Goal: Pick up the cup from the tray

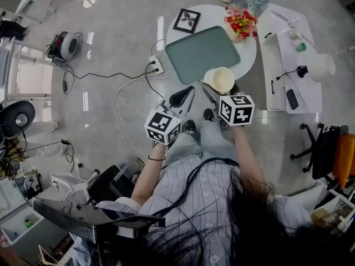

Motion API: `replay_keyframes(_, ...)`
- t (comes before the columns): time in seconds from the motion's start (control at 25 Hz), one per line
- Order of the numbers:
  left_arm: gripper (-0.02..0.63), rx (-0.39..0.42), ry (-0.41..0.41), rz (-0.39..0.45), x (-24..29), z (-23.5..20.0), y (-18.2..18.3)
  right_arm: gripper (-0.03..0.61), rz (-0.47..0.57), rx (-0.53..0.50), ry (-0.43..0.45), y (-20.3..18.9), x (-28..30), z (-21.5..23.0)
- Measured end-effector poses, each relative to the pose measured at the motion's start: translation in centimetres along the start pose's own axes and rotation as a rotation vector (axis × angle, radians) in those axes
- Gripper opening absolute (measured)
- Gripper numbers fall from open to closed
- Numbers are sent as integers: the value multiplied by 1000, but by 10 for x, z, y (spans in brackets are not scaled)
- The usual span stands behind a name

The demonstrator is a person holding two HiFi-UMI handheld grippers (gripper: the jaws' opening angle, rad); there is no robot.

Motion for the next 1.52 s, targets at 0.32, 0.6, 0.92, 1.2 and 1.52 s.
replay_keyframes(0.32, 14, -8, -15, 5, 4, 24, -7, 424, -18, -2, 15, -17, -22, 4)
replay_keyframes(0.6, 14, -7, 13, 19, 9, 58, -6, 423, -37, -16, 43, -36, -50, 17)
replay_keyframes(0.92, 14, -8, 71, 39, -2, 111, -15, 423, -38, -39, 98, -60, -88, 26)
replay_keyframes(1.2, 14, 0, 118, 44, -18, 151, -26, 423, -35, -43, 143, -83, -119, 25)
replay_keyframes(1.52, 14, 14, 146, 55, -39, 192, -41, 423, -35, -58, 179, -123, -161, 20)
Point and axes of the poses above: the fingertips, and each gripper's own axes: x forward along the fingers, z to its right, y out of its top, the point moved 7 cm from there along -x, backward along the fingers, and after that the axes turned 7 degrees about -z, right-handed, at the moved point
